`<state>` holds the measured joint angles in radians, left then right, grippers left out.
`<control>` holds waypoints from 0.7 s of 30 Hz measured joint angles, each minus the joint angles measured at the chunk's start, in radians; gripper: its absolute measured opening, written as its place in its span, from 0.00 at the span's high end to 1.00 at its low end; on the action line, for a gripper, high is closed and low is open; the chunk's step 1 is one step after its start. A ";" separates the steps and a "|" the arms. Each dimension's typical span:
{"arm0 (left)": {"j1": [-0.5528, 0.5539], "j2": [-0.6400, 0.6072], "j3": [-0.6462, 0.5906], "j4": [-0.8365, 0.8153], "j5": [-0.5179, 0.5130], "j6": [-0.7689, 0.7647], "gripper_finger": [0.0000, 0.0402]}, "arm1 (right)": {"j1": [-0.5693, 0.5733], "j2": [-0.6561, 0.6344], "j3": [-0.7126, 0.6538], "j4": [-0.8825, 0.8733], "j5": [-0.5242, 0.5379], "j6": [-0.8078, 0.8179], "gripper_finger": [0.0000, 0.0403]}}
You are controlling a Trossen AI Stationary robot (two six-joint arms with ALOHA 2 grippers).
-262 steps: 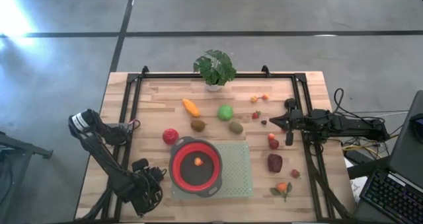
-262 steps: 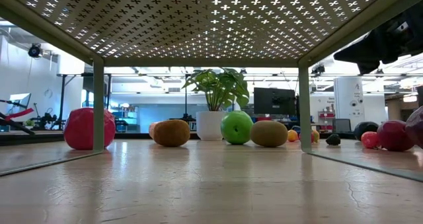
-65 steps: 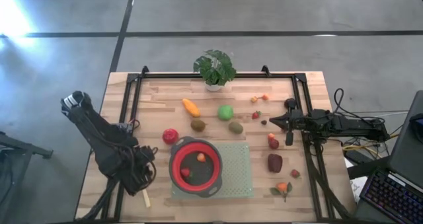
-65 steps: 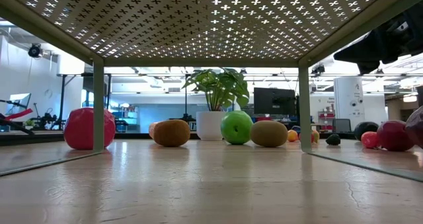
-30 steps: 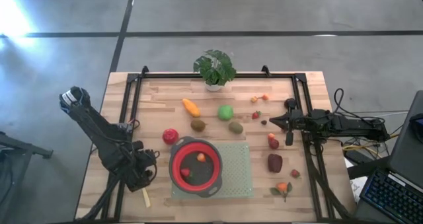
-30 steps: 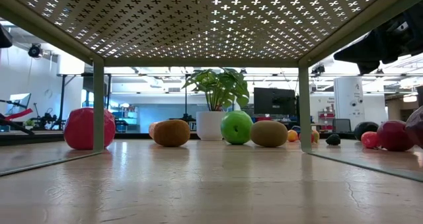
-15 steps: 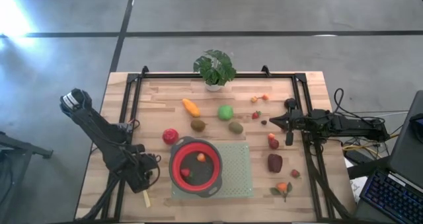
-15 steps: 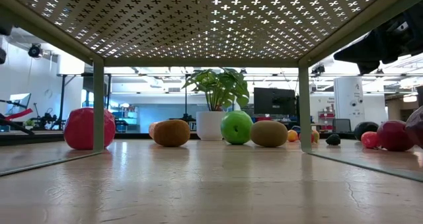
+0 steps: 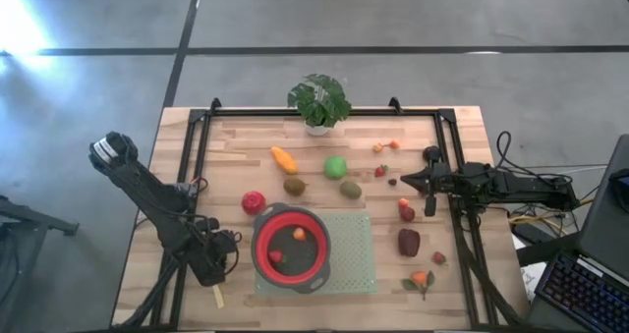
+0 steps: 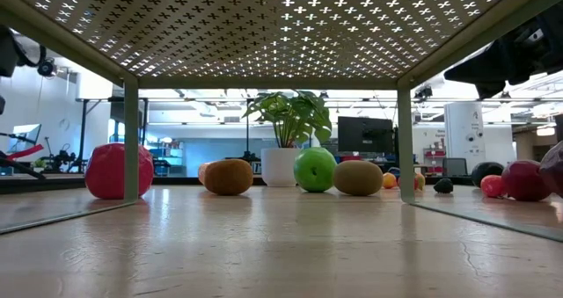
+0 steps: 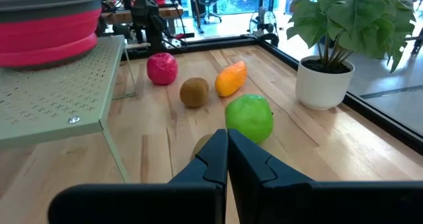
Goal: Pick & Place Fruit
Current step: Put the cherry into the red strainer
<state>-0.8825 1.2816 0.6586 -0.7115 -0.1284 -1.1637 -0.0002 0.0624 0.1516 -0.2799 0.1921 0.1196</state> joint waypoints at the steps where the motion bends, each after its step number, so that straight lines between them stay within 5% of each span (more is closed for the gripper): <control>1: 0.000 0.000 -0.008 0.013 0.000 -0.001 0.45 | 0.000 0.000 0.000 0.000 0.000 0.000 0.98; 21: 0.000 0.059 -0.028 0.063 0.045 -0.030 0.52 | 0.000 0.000 0.000 0.000 0.000 0.000 0.98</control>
<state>-0.8825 1.3409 0.6308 -0.6484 -0.0833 -1.1939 -0.0004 0.0624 0.1516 -0.2798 0.1921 0.1196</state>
